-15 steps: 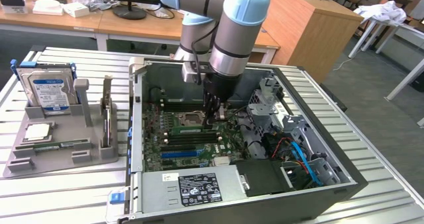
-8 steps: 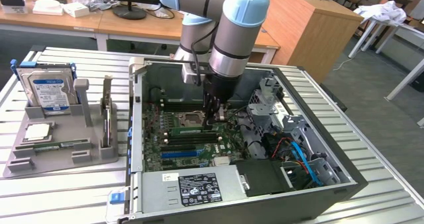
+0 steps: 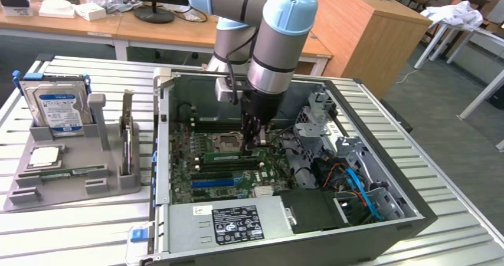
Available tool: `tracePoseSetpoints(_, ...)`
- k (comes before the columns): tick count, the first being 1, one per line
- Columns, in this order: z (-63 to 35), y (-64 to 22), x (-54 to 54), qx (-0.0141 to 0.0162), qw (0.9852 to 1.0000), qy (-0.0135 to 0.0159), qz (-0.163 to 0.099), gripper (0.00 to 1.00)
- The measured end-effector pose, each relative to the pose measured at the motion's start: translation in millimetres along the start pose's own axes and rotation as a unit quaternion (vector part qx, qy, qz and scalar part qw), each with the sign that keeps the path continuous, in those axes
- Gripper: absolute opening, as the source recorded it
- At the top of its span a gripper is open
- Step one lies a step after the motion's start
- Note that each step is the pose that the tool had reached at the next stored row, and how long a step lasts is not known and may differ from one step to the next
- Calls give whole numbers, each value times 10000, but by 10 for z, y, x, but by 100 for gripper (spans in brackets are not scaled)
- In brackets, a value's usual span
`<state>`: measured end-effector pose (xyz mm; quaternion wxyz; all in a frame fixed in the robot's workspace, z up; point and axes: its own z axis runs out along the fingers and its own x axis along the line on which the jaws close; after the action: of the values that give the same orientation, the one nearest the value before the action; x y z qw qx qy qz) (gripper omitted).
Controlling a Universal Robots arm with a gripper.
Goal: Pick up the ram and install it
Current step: 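Insert the ram into the slot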
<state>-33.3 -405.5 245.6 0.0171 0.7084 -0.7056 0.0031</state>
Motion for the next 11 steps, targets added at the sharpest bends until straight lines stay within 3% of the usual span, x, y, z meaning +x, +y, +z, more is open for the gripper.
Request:
tracePoseSetpoints(6,21,62,-1,24,10000,1,1,12)
tracePoseSetpoints(11,27,61,-1,24,10000,2,1,12)
